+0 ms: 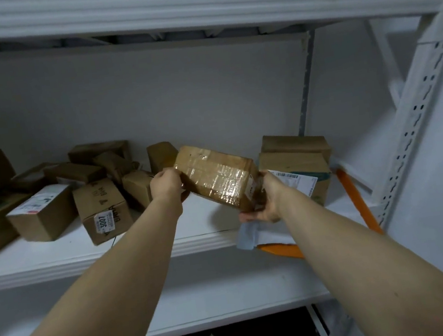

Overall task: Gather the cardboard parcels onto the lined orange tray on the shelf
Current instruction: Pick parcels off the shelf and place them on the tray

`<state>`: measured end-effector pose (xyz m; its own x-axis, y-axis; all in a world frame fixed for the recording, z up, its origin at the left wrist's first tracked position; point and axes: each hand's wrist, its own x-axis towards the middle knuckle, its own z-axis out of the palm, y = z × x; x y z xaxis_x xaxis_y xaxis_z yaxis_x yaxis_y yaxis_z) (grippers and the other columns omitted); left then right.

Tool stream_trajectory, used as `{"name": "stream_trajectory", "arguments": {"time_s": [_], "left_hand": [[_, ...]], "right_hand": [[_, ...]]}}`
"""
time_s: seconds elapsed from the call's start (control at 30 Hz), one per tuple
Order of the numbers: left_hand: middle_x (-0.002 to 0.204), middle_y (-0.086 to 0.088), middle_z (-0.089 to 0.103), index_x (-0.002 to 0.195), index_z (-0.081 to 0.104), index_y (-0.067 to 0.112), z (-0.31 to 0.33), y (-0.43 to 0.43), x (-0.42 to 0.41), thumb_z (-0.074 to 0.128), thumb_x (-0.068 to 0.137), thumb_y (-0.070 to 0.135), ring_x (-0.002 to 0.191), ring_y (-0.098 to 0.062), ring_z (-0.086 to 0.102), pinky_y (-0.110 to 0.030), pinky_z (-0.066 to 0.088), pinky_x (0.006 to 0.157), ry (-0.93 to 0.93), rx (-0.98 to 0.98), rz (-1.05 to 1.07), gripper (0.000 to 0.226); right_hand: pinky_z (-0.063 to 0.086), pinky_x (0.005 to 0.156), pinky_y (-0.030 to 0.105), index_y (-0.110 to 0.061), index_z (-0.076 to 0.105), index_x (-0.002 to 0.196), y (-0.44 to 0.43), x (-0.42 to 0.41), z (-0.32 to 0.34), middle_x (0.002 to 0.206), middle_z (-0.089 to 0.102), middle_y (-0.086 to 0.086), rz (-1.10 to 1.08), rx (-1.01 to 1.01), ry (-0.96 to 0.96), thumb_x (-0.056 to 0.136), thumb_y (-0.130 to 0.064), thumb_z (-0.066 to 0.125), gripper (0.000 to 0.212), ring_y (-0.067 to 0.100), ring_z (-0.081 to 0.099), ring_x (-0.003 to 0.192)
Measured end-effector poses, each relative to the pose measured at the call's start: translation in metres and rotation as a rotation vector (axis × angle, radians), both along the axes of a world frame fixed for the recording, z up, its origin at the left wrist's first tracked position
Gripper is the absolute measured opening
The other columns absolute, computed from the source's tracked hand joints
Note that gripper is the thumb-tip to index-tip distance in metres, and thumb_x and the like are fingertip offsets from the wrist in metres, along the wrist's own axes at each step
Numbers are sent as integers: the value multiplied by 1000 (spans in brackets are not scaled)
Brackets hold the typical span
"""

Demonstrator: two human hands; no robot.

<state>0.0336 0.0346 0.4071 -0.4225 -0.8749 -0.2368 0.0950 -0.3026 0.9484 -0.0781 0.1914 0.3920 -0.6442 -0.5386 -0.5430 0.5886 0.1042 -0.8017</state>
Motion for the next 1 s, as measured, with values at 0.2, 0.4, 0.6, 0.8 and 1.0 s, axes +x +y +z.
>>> {"name": "stream_trajectory", "arguments": {"time_s": [0.2,0.4,0.6,0.8,1.0], "left_hand": [[83,-7,52,113,56,5,11,16,-6,42,92,5,90,-24,53,-25,45,55,-46,-47,-66,25],[115,-6,57,118,49,18,19,20,-17,39,91,53,110,-25,54,-43,48,95,-17,82,-211,46],[137,-8,46,141,34,15,14,46,-32,64,76,59,122,-28,46,-42,38,92,-274,-167,-441,84],[110,-7,60,89,56,18,8,70,-47,61,83,32,92,-21,56,-27,36,66,-322,-257,-657,16],[109,-11,65,113,59,7,-5,96,-61,61,85,17,89,-19,57,-25,41,65,-381,-347,-684,29]], "right_hand": [[49,89,55,-11,65,106,19,-9,6,105,67,16,-11,-11,48,81,-68,53,64,35,62,96],[52,69,30,-20,66,94,37,-6,15,93,68,6,-146,71,106,68,-64,64,50,23,64,85],[49,59,28,-13,61,75,62,-5,18,69,66,5,-267,21,193,85,-39,54,29,20,62,69],[51,72,31,-16,56,79,92,-16,8,79,68,6,-354,-1,285,86,-31,47,20,23,64,76],[45,65,29,-15,52,76,115,-21,4,67,57,4,-445,46,381,85,-18,47,11,19,55,62]]}}
